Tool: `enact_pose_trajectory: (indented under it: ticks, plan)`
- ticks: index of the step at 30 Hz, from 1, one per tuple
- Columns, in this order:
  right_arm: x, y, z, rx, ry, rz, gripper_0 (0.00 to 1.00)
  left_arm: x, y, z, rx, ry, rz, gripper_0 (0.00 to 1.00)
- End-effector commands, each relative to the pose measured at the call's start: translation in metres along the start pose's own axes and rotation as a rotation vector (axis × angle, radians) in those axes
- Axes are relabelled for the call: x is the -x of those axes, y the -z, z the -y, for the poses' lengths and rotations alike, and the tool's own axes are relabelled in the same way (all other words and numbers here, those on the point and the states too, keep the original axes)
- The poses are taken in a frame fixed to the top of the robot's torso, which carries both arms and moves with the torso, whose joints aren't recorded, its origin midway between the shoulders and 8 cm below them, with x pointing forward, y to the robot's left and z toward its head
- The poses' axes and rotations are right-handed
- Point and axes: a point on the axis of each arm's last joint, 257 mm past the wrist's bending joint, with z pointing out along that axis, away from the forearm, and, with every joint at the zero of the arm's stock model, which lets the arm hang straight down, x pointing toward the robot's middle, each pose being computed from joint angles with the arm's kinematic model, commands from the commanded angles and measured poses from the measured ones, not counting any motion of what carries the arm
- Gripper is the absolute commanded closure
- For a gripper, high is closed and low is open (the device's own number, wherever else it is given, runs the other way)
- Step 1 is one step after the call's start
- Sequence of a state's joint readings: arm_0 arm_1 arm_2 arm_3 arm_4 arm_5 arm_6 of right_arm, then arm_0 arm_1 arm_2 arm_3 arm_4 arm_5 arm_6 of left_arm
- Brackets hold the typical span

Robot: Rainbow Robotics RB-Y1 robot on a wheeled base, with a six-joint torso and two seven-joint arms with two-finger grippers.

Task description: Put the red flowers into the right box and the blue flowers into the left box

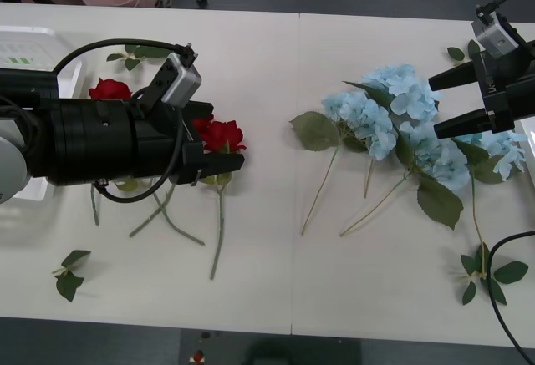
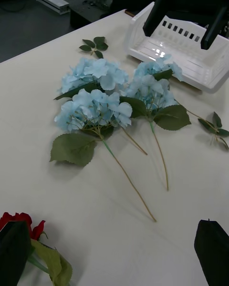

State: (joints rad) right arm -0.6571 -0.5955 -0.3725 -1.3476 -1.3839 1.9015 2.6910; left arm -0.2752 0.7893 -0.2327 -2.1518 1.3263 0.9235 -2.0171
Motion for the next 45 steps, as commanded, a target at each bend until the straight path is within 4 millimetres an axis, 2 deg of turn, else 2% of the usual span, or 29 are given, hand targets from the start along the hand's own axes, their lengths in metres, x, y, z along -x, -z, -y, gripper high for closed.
enact_pose_trajectory:
  ticks: [1, 2, 4, 9, 12, 15, 19, 21, 25, 28, 33, 36, 37, 40, 45]
  plan:
    - [-0.022, -0.015, -0.010, 0.039, -0.039, -0.018, 0.00, 0.021, 0.003, 0.001, 0.004, -0.039, 0.060, 0.00]
    - [-0.027, -0.019, -0.012, 0.047, -0.054, -0.017, 0.00, 0.026, 0.009, -0.002, 0.008, -0.039, 0.066, 0.00]
    - [-0.024, -0.019, -0.010, 0.045, -0.044, -0.022, 0.00, 0.036, 0.025, -0.015, 0.029, -0.034, 0.076, 0.00]
    - [-0.018, -0.013, -0.008, 0.032, -0.016, -0.034, 0.00, 0.039, 0.063, -0.049, 0.065, 0.035, 0.050, 0.00]
    - [-0.018, -0.006, -0.010, 0.032, 0.007, -0.063, 0.00, 0.028, 0.084, -0.072, 0.066, 0.141, 0.020, 0.00]
    - [-0.018, -0.002, -0.013, 0.031, 0.035, -0.090, 0.00, 0.011, 0.097, -0.088, 0.072, 0.209, -0.020, 0.00]
    - [-0.021, 0.007, -0.015, 0.009, 0.072, -0.137, 0.00, -0.019, 0.113, -0.115, 0.115, 0.287, -0.089, 0.00]
    - [-0.028, 0.012, -0.017, -0.008, 0.052, -0.168, 0.00, -0.033, 0.121, -0.127, 0.146, 0.309, -0.119, 0.00]
    - [-0.045, 0.023, -0.020, -0.086, -0.141, -0.258, 0.00, -0.061, 0.136, -0.157, 0.226, 0.365, -0.166, 0.00]
    - [-0.057, 0.032, -0.020, -0.148, -0.248, -0.310, 0.00, -0.074, 0.145, -0.174, 0.272, 0.408, -0.178, 0.00]
    - [-0.087, 0.050, -0.020, -0.254, -0.478, -0.388, 0.00, -0.096, 0.161, -0.200, 0.340, 0.478, -0.202, 0.00]
    - [-0.110, 0.062, -0.020, -0.316, -0.610, -0.434, 0.00, -0.111, 0.172, -0.209, 0.363, 0.535, -0.230, 0.00]
    - [-0.112, 0.063, -0.020, -0.323, -0.621, -0.437, 0.00, -0.112, 0.172, -0.209, 0.363, 0.545, -0.232, 0.00]
    - [-0.139, 0.078, -0.018, -0.411, -0.762, -0.479, 0.00, -0.131, 0.181, -0.217, 0.396, 0.630, -0.259, 0.00]
    - [-0.169, 0.098, -0.015, -0.535, -0.924, -0.506, 0.00, -0.150, 0.192, -0.229, 0.469, 0.617, -0.320, 0.00]
